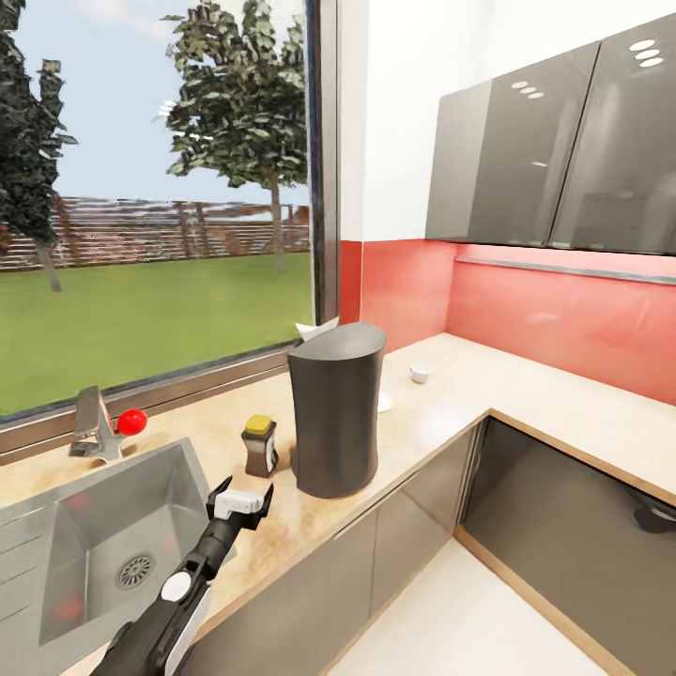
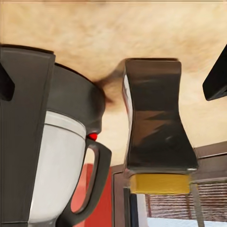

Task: Set up a coffee station on the kitchen countertop: keep the coffee maker on the countertop, move the bottle of coffee from the kitchen shelf to the counter next to the coffee maker, place a paper coffee filter on top of the coffee maker, put the saucer next to the coffee maker with the coffee cup on the saucer, and place the electric kettle next to the coffee maker.

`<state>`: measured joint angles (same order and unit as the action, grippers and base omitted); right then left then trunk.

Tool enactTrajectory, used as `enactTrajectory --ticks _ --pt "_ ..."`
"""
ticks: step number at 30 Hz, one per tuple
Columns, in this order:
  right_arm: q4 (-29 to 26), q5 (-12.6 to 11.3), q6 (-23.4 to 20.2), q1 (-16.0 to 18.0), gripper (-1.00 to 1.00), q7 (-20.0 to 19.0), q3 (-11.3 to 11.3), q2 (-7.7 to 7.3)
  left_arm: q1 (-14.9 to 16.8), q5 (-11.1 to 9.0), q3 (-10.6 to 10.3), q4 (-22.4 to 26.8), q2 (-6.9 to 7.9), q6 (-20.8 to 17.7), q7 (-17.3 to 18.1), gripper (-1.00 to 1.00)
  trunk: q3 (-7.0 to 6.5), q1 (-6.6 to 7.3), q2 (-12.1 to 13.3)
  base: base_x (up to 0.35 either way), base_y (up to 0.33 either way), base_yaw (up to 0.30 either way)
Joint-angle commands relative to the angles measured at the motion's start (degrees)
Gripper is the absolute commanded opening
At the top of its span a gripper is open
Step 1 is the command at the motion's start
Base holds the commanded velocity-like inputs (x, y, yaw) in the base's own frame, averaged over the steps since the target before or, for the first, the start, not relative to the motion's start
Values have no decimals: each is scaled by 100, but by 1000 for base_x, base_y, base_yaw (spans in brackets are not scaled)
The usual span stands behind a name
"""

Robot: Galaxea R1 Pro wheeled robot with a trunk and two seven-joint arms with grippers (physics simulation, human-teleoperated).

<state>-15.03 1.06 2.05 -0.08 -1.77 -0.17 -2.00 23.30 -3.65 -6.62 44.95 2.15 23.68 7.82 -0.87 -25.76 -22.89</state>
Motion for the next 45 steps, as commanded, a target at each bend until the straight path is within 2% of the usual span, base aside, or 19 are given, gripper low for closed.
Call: enactTrajectory --ticks 1,11,15,20,21,25,26,28,29,30,33,36,42,45 --pt "0 10 14 -1 100 -16 0 0 -10 -39 -16 -6 5 14 21 100 1 -2 -3 0 0 1" --pt "0 15 14 -1 100 -16 8 -2 -70 -22 -90 7 -48 14 19 100 1 -2 -3 -122 -177 0" --pt "0 17 14 -1 100 -16 9 -2 -70 -8 -93 -4 -148 14 42 100 1 -2 -3 -196 -231 0" --pt "5 17 14 -1 100 -16 9 -2 -164 -5 -165 -17 -191 33 112 100 1 -2 -3 -124 -106 0" --pt "7 17 14 -1 100 -16 9 -2 -212 -4 -247 -7 -192 35 116 100 1 -2 -3 -30 -24 0" --pt "9 16 14 -1 100 -16 9 -2 -343 -22 -979 14 -212 40 121 100 1 -2 -3 -8 -7 0" --pt "9 16 14 -1 100 -16 9 -2 -347 -25 -1057 16 -225 40 119 100 1 -2 -3 -3 -2 0" --pt "9 16 14 -1 100 -16 9 -2 -356 -35 -1359 15 -342 40 111 100 1 -2 -3 -1 -1 0" --pt "9 17 14 -1 100 -16 6 -2 -364 -38 -1547 14 -520 40 113 100 1 -2 -3 0 0 0" --pt "9 17 14 -1 100 -16 5 -2 -367 -40 -1631 14 -590 37 112 100 1 -2 -3 0 0 0" --pt "9 15 14 -1 100 -16 5 -2 -369 -50 -1874 13 -665 29 104 100 1 -2 -3 0 0 0" --pt "9 16 14 -1 100 -16 8 -2 -383 -75 -2035 -2 -698 24 98 100 1 -2 -3 0 0 0" --pt "9 11 14 -1 100 -16 2 -2 -664 -83 -2077 -22 -714 31 105 100 1 -2 -3 0 0 0" --pt "10 8 14 -1 100 -16 1 -2 -930 -74 -2080 -205 -711 30 118 100 1 -2 -3 0 0 -78"
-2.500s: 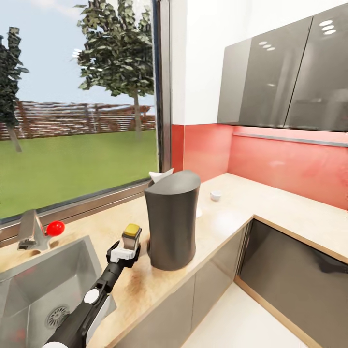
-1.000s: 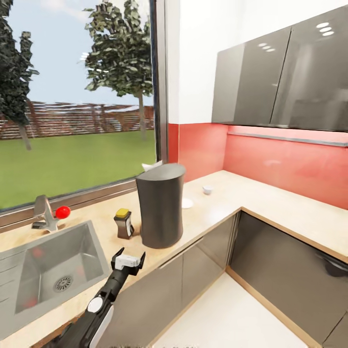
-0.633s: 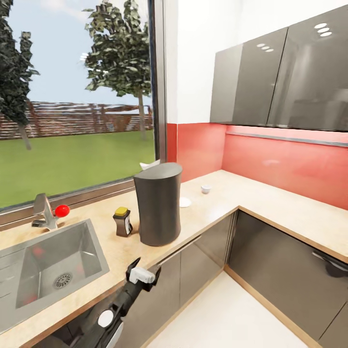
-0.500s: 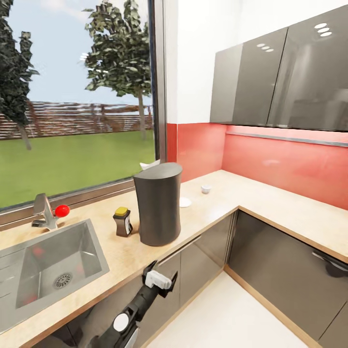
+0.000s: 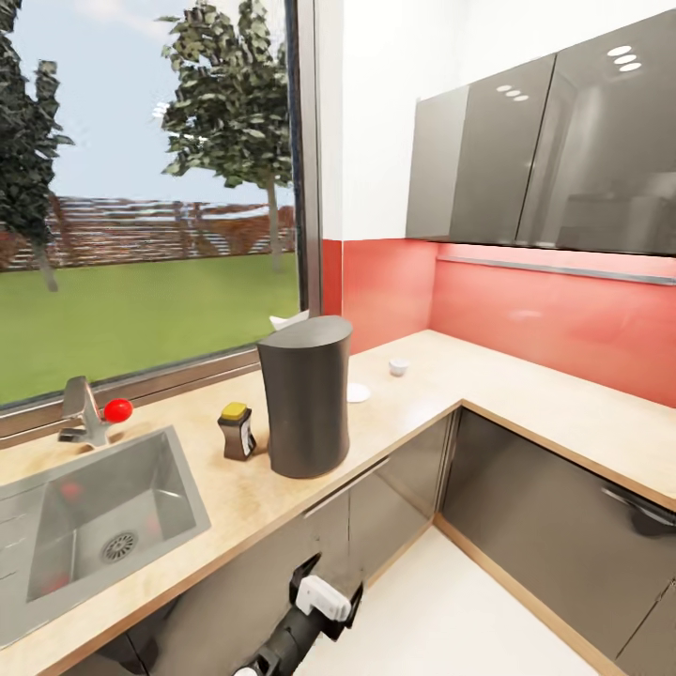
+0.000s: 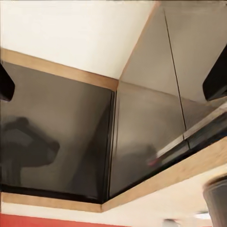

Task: Set up a coffee station on the kitchen countertop: keep the coffee maker on the countertop, move the bottle of coffee from the kitchen shelf to the counter next to the coffee maker, place a paper coffee filter on top of the coffee maker, put the saucer next to the coffee maker with the coffee cup on the saucer, and place the electric kettle next to the coffee maker.

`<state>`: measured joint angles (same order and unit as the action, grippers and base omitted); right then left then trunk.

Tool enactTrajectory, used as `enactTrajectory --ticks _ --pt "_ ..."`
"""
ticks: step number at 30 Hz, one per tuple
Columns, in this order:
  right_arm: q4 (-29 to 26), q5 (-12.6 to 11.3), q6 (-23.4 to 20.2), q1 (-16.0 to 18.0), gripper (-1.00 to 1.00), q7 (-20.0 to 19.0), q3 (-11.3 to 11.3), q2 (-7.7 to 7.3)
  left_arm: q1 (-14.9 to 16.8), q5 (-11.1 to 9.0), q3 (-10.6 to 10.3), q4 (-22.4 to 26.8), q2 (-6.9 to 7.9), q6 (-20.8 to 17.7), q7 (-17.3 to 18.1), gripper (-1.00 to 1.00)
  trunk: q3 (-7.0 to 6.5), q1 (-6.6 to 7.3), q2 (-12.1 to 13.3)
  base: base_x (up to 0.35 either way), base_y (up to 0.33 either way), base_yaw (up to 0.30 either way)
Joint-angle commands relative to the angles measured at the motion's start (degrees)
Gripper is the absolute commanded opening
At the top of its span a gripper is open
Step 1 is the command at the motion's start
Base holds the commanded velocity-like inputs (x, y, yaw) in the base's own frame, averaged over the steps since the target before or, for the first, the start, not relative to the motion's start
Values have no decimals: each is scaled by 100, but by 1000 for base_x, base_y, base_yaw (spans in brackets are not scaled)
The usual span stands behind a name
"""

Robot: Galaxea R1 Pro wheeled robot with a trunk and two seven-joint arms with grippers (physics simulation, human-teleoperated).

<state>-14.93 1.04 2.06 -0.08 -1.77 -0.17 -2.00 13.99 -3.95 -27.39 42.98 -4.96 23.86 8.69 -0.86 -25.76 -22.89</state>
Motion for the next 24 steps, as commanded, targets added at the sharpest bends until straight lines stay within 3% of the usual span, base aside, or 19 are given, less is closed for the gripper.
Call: enactTrajectory --ticks 1,9,16,18,22,23,24 --pt "3 11 14 -1 100 -17 3 -2 -45 -44 1 -75 6 13 31 100 1 -2 -3 0 0 -188" --pt "-4 11 9 -1 100 -14 7 -2 -133 -28 -2 -967 46 -6 28 100 1 -2 -3 0 0 -242" --pt "-24 -7 6 -1 100 -1 15 -19 -142 5 14 -2545 82 -60 -58 100 1 -2 -3 0 0 -264" --pt "-27 -123 5 -1 100 0 16 -26 -142 -14 42 -3386 146 -87 -283 100 1 -2 -3 0 0 -266" --pt "-27 -170 5 -1 100 1 16 -33 -142 -31 48 -3964 179 -188 -886 100 1 -2 -3 0 0 -263" --pt "-27 -179 5 -1 100 5 17 -43 -144 -46 44 -4278 184 -526 -1382 100 1 -2 -3 0 0 -77" --pt "-27 -181 5 -1 100 0 17 -47 -153 -50 43 -4334 182 -689 -1497 100 1 -2 -3 0 0 -49"
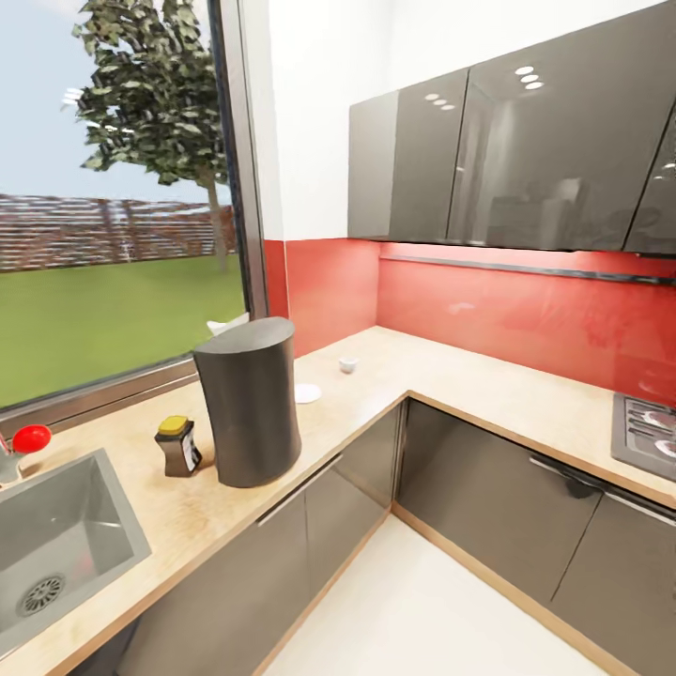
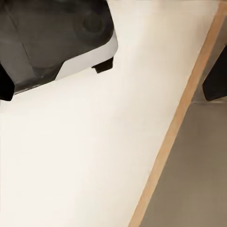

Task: Set up a coffee station on the kitchen countertop: keep the coffee maker on the countertop, move the bottle of coffee from the kitchen shelf to the counter next to the coffee maker, place a paper coffee filter on top of the coffee maker, put the saucer next to the coffee maker with the coffee cup on the saucer, and place the electric kettle next to the coffee maker.

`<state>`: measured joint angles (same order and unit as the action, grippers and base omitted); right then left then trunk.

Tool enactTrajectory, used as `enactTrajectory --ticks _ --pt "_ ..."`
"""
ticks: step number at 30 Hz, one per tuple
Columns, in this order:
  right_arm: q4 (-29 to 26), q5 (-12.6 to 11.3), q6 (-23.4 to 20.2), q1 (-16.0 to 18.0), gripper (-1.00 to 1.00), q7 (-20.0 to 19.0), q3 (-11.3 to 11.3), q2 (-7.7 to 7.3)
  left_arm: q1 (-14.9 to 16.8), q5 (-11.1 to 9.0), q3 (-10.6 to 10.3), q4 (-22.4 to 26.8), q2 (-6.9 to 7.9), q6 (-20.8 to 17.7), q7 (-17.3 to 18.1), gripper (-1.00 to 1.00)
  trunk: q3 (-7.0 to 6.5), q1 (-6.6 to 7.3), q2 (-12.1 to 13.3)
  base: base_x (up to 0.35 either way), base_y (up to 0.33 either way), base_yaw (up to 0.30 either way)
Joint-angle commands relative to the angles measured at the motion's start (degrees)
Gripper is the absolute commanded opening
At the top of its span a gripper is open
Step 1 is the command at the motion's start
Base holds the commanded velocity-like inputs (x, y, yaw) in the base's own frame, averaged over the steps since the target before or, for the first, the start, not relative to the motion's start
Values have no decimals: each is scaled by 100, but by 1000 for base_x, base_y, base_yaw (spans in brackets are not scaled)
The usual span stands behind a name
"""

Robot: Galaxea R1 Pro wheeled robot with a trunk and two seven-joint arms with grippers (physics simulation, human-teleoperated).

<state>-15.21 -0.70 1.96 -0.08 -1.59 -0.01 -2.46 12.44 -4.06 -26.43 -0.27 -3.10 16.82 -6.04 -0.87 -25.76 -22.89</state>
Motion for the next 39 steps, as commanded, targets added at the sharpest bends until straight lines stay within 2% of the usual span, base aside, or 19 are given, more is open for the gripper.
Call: enactTrajectory --ticks 1,3,7,12,17,22,24,30,36,39 --pt "0 -8 15 -1 100 -21 1 -8 -39 -44 -54 -60 -8 -294 -137 100 1 -2 -3 0 0 -25" --pt "-6 -9 15 -1 100 -24 1 -9 -129 -49 -52 -100 -6 -884 -231 100 1 -2 -3 0 0 -10" --pt "-8 -22 16 -1 100 -25 1 -1 -245 -59 -37 -111 15 -1126 -264 100 1 -2 -3 0 0 -3" --pt "-47 -34 15 -1 100 -31 -6 35 -465 -97 -32 -117 120 -1192 -269 100 1 -2 -3 0 0 0" --pt "-194 -29 6 -1 100 -33 -2 34 -617 -106 -25 -121 146 -1203 -276 100 1 -2 -3 0 0 0" --pt "-195 -27 -1 -1 100 -34 0 25 -673 -117 -19 -122 213 -1222 -283 100 1 -2 -3 0 0 -47" --pt "-191 -27 -2 -1 100 -34 1 22 -681 -122 25 -122 216 -1219 -284 100 1 -2 -3 0 0 -182" --pt "-185 -27 -2 -1 100 -34 3 18 -678 -210 397 -114 199 -1224 -284 100 1 -2 -3 0 0 -243" --pt "-184 -27 -2 -1 100 -32 33 18 -673 -217 480 -114 171 -1229 -350 100 1 -2 -3 0 0 -263" --pt "-184 -23 -2 -1 100 -31 144 18 -677 -219 476 -114 156 -1232 -604 100 1 -2 -3 0 0 -266"
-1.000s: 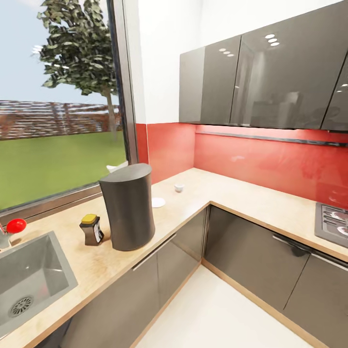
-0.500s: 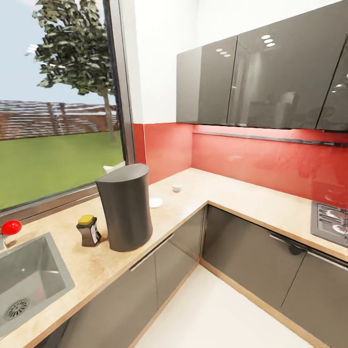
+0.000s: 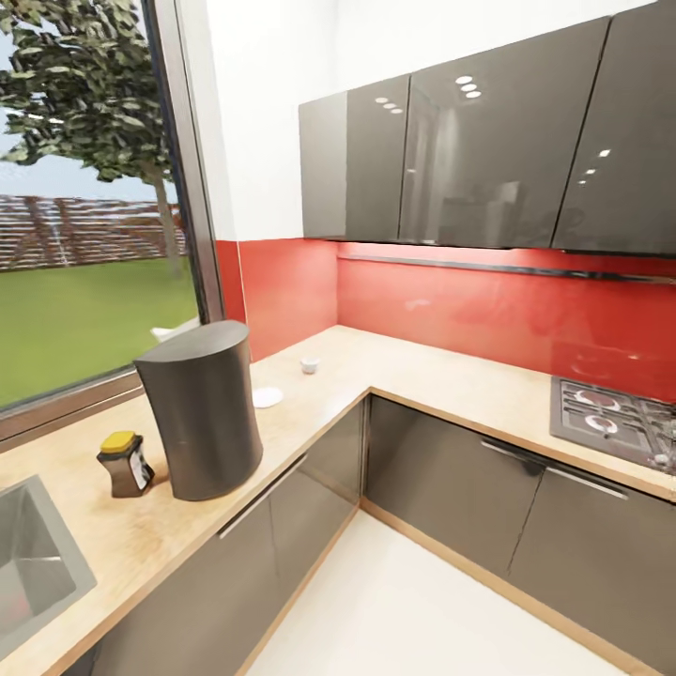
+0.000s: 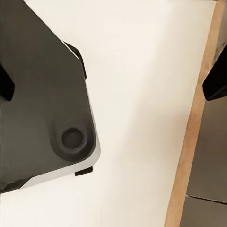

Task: Set up a coffee station on the kitchen countertop: keep the coffee maker on the countertop, move the bottle of coffee from the kitchen shelf to the counter next to the coffee maker, place a paper coffee filter on top of the coffee maker, put the saucer next to the coffee maker with the coffee cup on the saucer, and place the electric kettle next to the coffee maker.

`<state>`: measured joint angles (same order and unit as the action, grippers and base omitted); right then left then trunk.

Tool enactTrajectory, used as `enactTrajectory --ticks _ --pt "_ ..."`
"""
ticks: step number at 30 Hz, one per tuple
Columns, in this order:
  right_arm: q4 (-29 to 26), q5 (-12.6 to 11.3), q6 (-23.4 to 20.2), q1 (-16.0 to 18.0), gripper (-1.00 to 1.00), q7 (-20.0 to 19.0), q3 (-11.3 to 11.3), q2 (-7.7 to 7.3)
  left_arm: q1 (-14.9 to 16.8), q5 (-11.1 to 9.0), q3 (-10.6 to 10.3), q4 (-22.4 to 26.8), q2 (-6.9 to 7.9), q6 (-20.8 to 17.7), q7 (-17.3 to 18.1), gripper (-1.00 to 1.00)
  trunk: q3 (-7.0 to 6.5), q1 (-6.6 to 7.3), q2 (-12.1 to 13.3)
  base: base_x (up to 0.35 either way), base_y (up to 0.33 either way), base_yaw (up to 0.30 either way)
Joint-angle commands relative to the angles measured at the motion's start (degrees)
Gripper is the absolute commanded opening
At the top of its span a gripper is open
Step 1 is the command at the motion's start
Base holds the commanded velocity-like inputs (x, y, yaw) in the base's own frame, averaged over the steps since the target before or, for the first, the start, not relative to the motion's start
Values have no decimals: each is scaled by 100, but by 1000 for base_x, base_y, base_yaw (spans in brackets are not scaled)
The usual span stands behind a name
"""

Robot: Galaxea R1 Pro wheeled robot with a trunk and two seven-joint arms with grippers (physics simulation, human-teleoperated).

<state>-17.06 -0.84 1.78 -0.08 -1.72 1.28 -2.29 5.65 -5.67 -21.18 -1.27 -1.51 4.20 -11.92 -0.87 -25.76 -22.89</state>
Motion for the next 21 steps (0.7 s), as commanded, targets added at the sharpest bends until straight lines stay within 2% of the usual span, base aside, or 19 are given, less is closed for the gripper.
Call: enactTrajectory --ticks 1,5,12,21 --pt "1 -8 16 -1 100 -17 39 0 0 -60 -50 -13 -6 28 -75 100 1 -2 -3 0 0 -266" --pt "1 -5 16 -1 100 -14 136 0 4 -65 -49 -13 -17 21 -320 100 1 -2 -3 0 -67 -266" --pt "9 4 16 -1 100 0 170 -1 0 -74 -44 -13 -16 40 -379 100 1 -2 -3 107 -215 -251" --pt "18 13 16 -1 100 5 156 -17 -11 -75 -39 -7 -31 54 -329 100 1 -2 -3 233 -204 -31"
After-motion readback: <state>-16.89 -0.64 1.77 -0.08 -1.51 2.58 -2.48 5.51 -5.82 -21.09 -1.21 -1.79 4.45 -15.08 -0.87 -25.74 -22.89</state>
